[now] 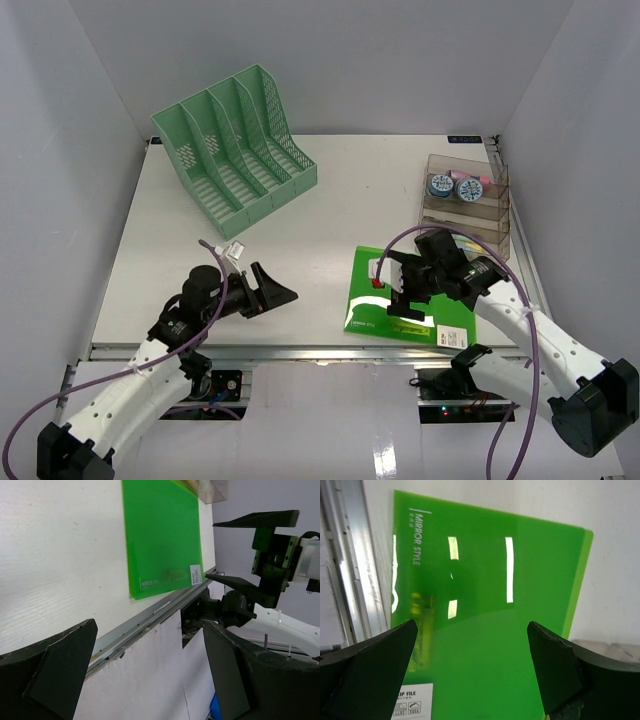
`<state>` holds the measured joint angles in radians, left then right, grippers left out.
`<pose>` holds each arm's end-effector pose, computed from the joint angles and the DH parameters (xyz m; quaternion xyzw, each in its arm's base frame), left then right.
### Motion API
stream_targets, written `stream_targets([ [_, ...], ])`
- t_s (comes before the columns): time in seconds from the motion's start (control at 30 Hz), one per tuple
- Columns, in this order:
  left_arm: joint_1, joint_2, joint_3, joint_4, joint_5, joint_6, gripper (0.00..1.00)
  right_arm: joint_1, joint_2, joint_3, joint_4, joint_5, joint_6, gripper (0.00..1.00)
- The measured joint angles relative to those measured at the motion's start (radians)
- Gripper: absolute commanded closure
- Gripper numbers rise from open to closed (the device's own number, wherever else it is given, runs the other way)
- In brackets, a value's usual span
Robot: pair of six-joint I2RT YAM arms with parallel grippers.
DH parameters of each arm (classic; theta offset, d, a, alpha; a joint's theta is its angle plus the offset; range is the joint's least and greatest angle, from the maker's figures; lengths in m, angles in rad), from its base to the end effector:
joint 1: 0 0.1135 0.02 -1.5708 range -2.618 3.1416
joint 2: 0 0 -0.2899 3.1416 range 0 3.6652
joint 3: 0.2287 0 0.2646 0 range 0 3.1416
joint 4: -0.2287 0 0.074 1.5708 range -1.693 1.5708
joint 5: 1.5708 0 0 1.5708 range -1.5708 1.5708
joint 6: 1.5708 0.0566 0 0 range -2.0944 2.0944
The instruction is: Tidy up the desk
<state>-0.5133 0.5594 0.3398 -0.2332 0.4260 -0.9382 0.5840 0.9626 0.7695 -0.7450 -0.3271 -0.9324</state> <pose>0.1207 -0.0949 0.2148 -0.0651 0.8336 -0.4781 0.2688 0.1520 0.1223 0.2579 -0.6815 0.6460 0.0992 0.3291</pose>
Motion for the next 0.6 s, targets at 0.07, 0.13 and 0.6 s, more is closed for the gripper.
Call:
stream_targets([
  [0.07, -0.009, 0.035, 0.000, 0.017, 0.001, -0.006, 0.02, -0.050, 0.000, 0.001, 0.006, 0.030, 0.021, 0.00],
  [0.13, -0.027, 0.078, 0.002, 0.044, 0.000, -0.011, 0.02, -0.159, 0.016, 0.022, -0.004, 0.036, 0.026, 0.04],
  [0.6, -0.299, 0.491, 0.081, 0.257, -0.151, -0.056, 0.06, -0.465, -0.034, 0.023, -0.249, -0.157, -0.426, 0.01],
])
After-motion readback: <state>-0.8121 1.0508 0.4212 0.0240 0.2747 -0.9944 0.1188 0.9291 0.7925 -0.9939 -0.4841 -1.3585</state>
